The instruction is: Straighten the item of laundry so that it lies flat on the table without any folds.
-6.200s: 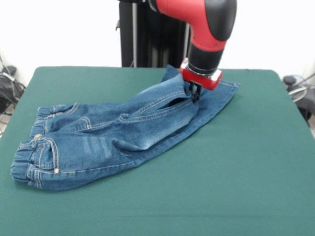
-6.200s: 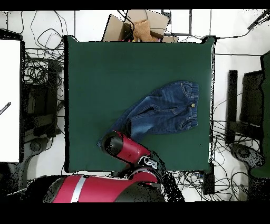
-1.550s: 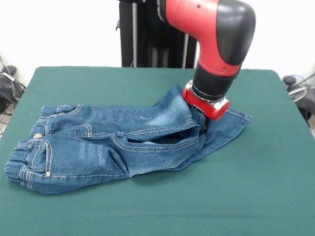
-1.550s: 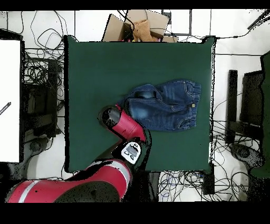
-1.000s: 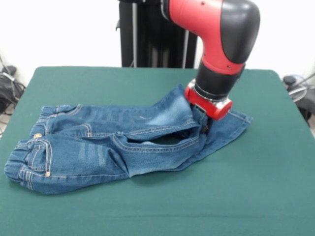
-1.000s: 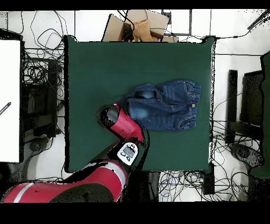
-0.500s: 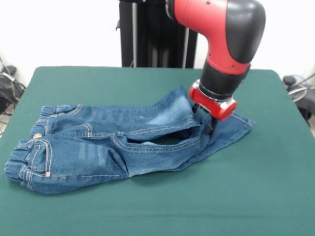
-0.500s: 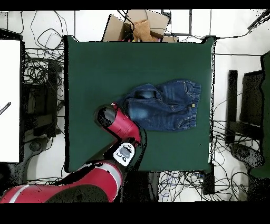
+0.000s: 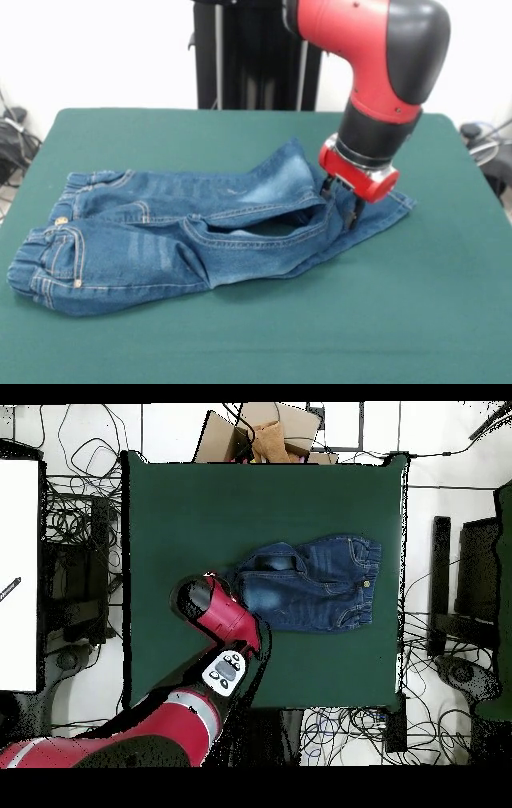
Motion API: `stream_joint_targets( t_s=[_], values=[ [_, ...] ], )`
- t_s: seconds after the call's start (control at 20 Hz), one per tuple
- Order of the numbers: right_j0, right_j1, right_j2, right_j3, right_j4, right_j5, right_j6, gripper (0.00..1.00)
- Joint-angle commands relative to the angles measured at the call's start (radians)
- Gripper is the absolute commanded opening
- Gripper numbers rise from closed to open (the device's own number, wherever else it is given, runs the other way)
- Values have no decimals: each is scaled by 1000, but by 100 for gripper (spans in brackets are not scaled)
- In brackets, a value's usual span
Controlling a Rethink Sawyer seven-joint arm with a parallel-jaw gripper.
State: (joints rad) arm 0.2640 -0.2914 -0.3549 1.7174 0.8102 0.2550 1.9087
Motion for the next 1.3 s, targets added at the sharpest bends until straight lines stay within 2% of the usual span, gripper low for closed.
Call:
stream_joint_targets(
  t_s=[0.05, 0.25, 0.7, 0.75, 1.3],
  values=[
    [-72, -35, 144, 17, 14, -95, 222, 100],
    [-134, -69, 213, 85, -23, -169, 199, 100],
    [-199, -92, 274, 127, -83, -219, 189, 100],
    [-203, -93, 278, 127, -93, -218, 193, 0],
    [-220, -98, 294, 139, -139, -223, 186, 0]
  ],
)
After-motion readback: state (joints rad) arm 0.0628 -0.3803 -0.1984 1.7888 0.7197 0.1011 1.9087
